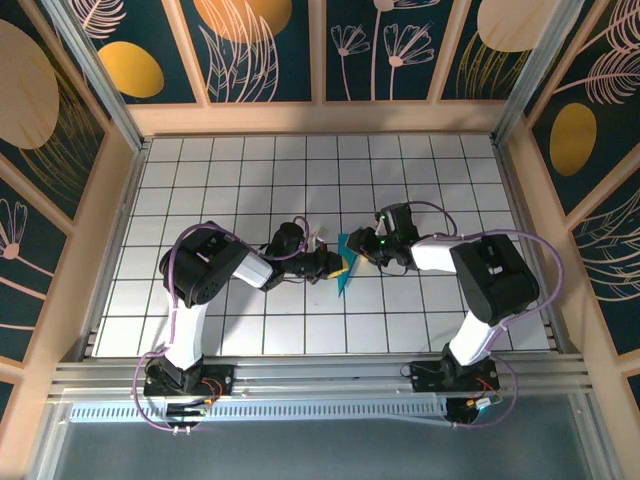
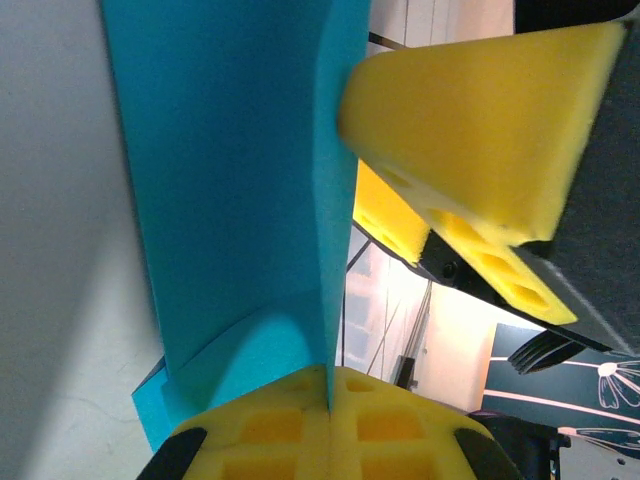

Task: Fold a paper plane with a square sheet of paper (fold left side to right side)
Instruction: Fold the wing for the fifth time at the center of the table.

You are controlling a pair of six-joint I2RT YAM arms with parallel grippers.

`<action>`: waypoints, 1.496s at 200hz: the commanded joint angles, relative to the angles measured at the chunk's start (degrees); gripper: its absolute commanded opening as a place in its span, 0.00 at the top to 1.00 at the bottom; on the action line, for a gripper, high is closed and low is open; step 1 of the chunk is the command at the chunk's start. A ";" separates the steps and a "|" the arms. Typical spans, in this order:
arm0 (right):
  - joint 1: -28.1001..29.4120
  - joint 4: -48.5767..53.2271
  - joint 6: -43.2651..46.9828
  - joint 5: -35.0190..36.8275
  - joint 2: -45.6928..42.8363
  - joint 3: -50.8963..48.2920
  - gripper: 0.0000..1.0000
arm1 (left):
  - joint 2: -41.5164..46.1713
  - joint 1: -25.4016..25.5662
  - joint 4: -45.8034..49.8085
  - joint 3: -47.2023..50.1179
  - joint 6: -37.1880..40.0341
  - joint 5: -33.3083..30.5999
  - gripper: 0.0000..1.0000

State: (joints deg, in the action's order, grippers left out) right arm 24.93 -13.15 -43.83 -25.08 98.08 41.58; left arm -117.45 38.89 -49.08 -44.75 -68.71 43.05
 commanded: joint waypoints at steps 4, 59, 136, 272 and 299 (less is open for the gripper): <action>0.89 1.69 0.52 1.59 1.57 1.91 0.57 | -1.10 -0.40 -2.40 0.81 -0.43 0.35 0.98; 1.59 5.94 1.84 3.68 3.45 3.59 0.58 | -0.11 -0.42 -0.43 1.15 0.97 -0.54 0.80; 1.82 5.85 2.03 3.90 3.78 3.32 0.58 | 6.01 -2.31 5.91 3.11 4.36 -3.02 0.62; 1.89 6.12 2.14 3.90 4.02 3.59 0.58 | 1.59 -2.61 10.49 -3.18 7.29 -2.27 0.77; 1.97 6.46 2.28 3.96 4.14 3.75 0.58 | 1.96 -2.61 12.83 -3.58 8.66 -3.83 0.87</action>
State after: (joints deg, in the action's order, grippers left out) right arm 25.78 -8.60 -43.38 -23.55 99.48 44.64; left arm -114.89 36.42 -38.79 -47.07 -62.17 40.05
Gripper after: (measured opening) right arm 0.420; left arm 0.168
